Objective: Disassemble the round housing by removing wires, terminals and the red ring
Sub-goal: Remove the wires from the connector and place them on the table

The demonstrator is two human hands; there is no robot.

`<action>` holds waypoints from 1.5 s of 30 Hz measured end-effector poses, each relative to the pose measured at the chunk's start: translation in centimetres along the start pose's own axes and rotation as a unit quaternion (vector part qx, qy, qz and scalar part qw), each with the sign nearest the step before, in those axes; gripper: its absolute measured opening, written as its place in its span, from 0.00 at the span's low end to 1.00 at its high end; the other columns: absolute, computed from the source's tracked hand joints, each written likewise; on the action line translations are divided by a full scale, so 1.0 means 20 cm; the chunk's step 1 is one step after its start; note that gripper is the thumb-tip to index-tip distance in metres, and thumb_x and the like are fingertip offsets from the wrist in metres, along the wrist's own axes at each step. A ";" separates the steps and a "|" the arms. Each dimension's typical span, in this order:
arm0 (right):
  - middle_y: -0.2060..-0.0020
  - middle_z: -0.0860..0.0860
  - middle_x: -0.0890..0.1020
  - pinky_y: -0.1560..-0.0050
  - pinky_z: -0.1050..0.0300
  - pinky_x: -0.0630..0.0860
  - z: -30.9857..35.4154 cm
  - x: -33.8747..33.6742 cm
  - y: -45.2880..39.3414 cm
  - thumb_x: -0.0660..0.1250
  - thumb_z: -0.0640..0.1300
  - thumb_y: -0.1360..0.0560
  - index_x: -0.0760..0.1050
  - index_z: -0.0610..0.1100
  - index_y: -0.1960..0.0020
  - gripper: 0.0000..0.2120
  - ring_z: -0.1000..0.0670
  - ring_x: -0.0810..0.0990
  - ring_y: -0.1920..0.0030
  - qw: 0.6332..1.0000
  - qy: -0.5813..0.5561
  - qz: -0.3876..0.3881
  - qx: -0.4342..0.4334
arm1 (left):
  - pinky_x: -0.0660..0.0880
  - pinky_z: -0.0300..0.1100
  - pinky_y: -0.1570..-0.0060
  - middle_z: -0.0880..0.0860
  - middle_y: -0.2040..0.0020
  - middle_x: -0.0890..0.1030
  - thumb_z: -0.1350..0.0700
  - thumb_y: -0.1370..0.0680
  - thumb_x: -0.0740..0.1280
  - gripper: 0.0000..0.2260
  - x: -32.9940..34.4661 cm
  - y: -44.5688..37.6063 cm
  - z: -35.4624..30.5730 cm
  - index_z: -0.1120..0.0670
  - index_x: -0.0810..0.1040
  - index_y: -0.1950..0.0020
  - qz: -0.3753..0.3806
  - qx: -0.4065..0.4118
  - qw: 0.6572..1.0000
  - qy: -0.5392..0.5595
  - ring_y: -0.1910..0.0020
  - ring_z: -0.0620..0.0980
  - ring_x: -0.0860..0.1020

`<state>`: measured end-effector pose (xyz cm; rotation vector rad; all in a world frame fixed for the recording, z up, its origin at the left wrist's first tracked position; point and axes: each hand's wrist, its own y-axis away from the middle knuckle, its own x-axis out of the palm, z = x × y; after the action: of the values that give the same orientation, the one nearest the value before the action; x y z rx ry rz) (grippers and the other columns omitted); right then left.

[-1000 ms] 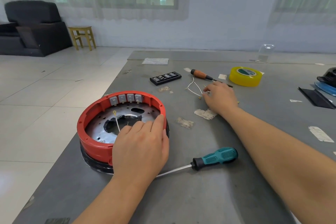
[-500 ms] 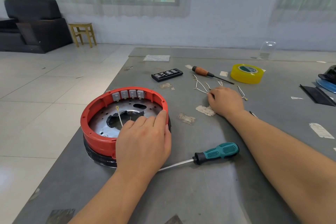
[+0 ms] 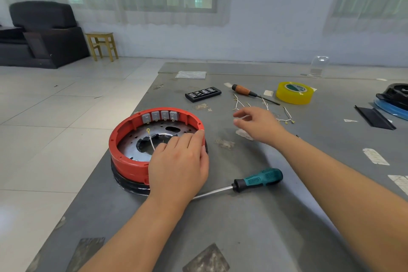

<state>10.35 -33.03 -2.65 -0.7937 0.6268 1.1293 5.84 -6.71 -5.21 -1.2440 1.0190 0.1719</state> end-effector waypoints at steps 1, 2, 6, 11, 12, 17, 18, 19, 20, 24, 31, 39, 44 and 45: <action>0.49 0.57 0.83 0.54 0.69 0.72 0.05 0.00 0.04 0.69 0.52 0.22 0.81 0.55 0.42 0.09 0.62 0.80 0.50 1.000 -0.028 0.002 -0.006 | 0.74 0.50 0.60 0.50 0.50 0.85 0.52 0.20 0.63 0.15 -0.02 0.00 0.00 0.52 0.83 0.37 -0.003 0.001 1.000 0.017 0.56 0.55 0.82; 0.50 0.59 0.83 0.57 0.74 0.71 0.10 0.01 0.08 0.70 0.52 0.21 0.81 0.55 0.42 0.09 0.65 0.79 0.52 0.999 -0.049 0.008 -0.015 | 0.75 0.50 0.58 0.50 0.47 0.85 0.53 0.21 0.64 0.14 -0.04 -0.01 0.00 0.52 0.83 0.38 -0.005 -0.001 0.999 0.044 0.55 0.55 0.82; 0.49 0.60 0.83 0.47 0.63 0.78 0.26 0.09 0.23 0.70 0.53 0.21 0.80 0.53 0.40 0.11 0.61 0.82 0.50 0.988 -0.148 0.042 -0.022 | 0.77 0.45 0.48 0.46 0.42 0.83 0.55 0.19 0.66 0.10 -0.15 -0.05 0.02 0.49 0.82 0.40 -0.005 -0.073 0.978 0.198 0.46 0.47 0.80; 0.45 0.56 0.84 0.37 0.48 0.79 0.38 0.21 0.33 0.67 0.60 0.21 0.79 0.51 0.38 0.17 0.54 0.82 0.44 0.978 -0.197 0.062 0.032 | 0.75 0.53 0.36 0.47 0.38 0.83 0.55 0.20 0.66 0.13 -0.21 -0.08 0.15 0.47 0.81 0.36 -0.005 -0.167 0.962 0.214 0.37 0.51 0.78; 0.45 0.58 0.83 0.37 0.50 0.78 0.39 0.23 0.35 0.66 0.62 0.21 0.79 0.52 0.37 0.19 0.54 0.81 0.43 0.977 -0.198 0.063 0.041 | 0.73 0.56 0.34 0.48 0.37 0.83 0.55 0.20 0.66 0.13 -0.21 -0.07 0.19 0.48 0.82 0.36 -0.002 -0.186 0.962 0.199 0.35 0.53 0.77; 0.51 0.56 0.81 0.51 0.57 0.70 0.46 0.30 0.41 0.61 0.70 0.23 0.80 0.50 0.42 0.25 0.52 0.79 0.49 0.985 -0.157 0.059 0.049 | 0.56 0.59 0.25 0.48 0.26 0.72 0.52 0.21 0.67 0.13 -0.17 0.07 0.25 0.44 0.79 0.36 0.017 -0.302 0.942 0.145 0.23 0.55 0.62; 0.51 0.55 0.83 0.53 0.56 0.70 0.47 0.30 0.41 0.61 0.70 0.23 0.81 0.49 0.43 0.26 0.52 0.79 0.50 0.984 -0.157 0.064 0.050 | 0.55 0.61 0.24 0.49 0.23 0.68 0.51 0.21 0.67 0.15 -0.17 0.09 0.24 0.44 0.77 0.34 0.016 -0.336 0.925 0.176 0.22 0.56 0.59; 0.51 0.54 0.84 0.53 0.56 0.71 0.47 0.29 0.41 0.61 0.69 0.22 0.82 0.49 0.44 0.26 0.52 0.80 0.50 0.984 -0.158 0.068 0.054 | 0.56 0.62 0.23 0.50 0.21 0.65 0.50 0.20 0.67 0.17 -0.16 0.10 0.24 0.44 0.74 0.31 0.011 -0.363 0.907 0.212 0.21 0.58 0.58; 0.51 0.54 0.85 0.52 0.55 0.73 0.48 0.29 0.40 0.61 0.69 0.22 0.83 0.49 0.46 0.25 0.52 0.80 0.50 0.983 -0.158 0.072 0.059 | 0.58 0.62 0.22 0.51 0.19 0.62 0.50 0.20 0.68 0.21 -0.15 0.10 0.24 0.46 0.72 0.28 0.003 -0.376 0.893 0.247 0.20 0.58 0.58; 0.59 0.52 0.85 0.43 0.48 0.79 0.48 0.29 0.38 0.62 0.67 0.24 0.83 0.49 0.57 0.23 0.49 0.83 0.51 0.982 -0.154 0.079 0.078 | 0.60 0.51 0.21 0.52 0.21 0.65 0.57 0.21 0.68 0.26 -0.15 0.10 0.23 0.52 0.67 0.23 -0.055 -0.363 0.870 0.330 0.20 0.47 0.59; 0.57 0.51 0.87 0.40 0.45 0.81 0.49 0.29 0.37 0.72 0.61 0.26 0.86 0.50 0.55 0.15 0.50 0.85 0.49 0.940 -0.302 0.042 0.150 | 0.67 0.54 0.25 0.46 0.25 0.71 0.55 0.19 0.69 0.24 -0.15 0.13 0.25 0.47 0.67 0.24 -0.102 -0.359 0.859 0.351 0.25 0.47 0.69; 0.54 0.51 0.88 0.47 0.47 0.84 0.45 0.23 0.37 0.74 0.52 0.26 0.82 0.60 0.43 0.12 0.45 0.87 0.49 0.854 -0.489 0.054 0.170 | 0.69 0.57 0.25 0.47 0.24 0.69 0.52 0.23 0.71 0.29 -0.15 0.15 0.25 0.45 0.66 0.24 -0.138 -0.265 0.856 0.423 0.24 0.51 0.69; 0.60 0.47 0.88 0.60 0.50 0.84 0.41 0.23 0.37 0.75 0.44 0.28 0.77 0.55 0.38 0.20 0.45 0.86 0.61 0.824 -0.538 0.017 0.174 | 0.63 0.52 0.21 0.41 0.21 0.60 0.46 0.24 0.76 0.36 -0.13 0.14 0.23 0.41 0.60 0.22 -0.126 -0.326 0.825 0.444 0.21 0.40 0.59; 0.60 0.47 0.88 0.60 0.49 0.84 0.41 0.23 0.38 0.75 0.44 0.29 0.76 0.54 0.38 0.21 0.44 0.86 0.61 0.820 -0.546 0.012 0.173 | 0.65 0.49 0.23 0.41 0.21 0.59 0.44 0.24 0.77 0.38 -0.13 0.14 0.22 0.40 0.58 0.22 -0.114 -0.361 0.806 0.454 0.23 0.37 0.62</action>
<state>5.02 -22.24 -3.34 0.2432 -0.1507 1.2327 4.91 -0.95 -5.43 -2.2459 1.6886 -0.2993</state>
